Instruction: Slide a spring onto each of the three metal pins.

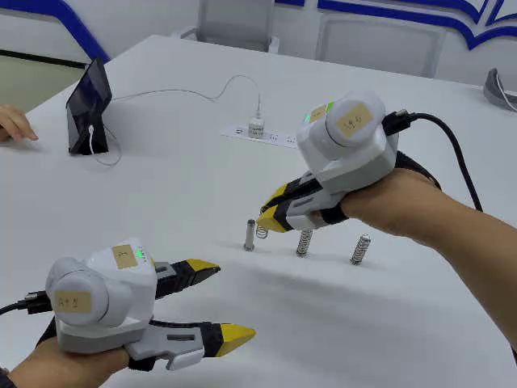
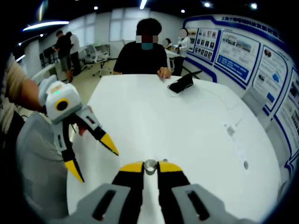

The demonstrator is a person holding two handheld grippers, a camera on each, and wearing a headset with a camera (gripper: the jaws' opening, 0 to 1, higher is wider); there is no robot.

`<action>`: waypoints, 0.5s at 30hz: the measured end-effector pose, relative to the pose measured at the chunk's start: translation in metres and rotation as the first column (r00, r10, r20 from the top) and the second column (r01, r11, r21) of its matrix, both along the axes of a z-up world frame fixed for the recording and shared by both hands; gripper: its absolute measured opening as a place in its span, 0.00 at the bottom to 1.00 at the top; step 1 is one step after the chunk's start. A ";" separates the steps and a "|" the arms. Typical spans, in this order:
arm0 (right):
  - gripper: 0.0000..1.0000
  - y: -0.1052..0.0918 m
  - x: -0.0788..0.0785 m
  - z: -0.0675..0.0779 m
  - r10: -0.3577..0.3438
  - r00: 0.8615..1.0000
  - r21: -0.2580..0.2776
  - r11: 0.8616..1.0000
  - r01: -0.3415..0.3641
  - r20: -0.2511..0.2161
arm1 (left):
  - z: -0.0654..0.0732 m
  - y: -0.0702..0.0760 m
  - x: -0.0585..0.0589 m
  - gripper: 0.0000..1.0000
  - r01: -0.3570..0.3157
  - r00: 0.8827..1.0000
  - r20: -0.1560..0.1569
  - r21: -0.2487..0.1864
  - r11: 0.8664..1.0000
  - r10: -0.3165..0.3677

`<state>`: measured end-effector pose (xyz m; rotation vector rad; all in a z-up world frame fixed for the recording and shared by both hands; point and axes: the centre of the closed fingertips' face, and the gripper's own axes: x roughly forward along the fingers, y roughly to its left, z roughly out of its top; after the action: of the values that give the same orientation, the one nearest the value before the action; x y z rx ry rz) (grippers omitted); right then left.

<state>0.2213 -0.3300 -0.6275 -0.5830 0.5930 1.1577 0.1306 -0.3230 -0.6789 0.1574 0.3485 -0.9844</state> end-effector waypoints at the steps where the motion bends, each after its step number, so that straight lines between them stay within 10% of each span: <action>1: 0.12 0.001 0.003 0.000 -0.006 1.000 0.004 1.000 0.006 0.002 | 0.000 0.000 0.000 0.59 -0.001 1.000 -0.001 0.000 1.000 0.001; 15: 0.12 0.013 0.025 -0.008 -0.056 0.998 0.022 0.998 0.056 0.004 | -0.005 0.007 0.003 0.59 -0.018 1.000 -0.015 -0.002 1.000 0.018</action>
<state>0.2466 -0.3175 -0.6353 -0.5466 0.5885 1.1090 0.1334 -0.3160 -0.6840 0.1443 0.3620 -0.9684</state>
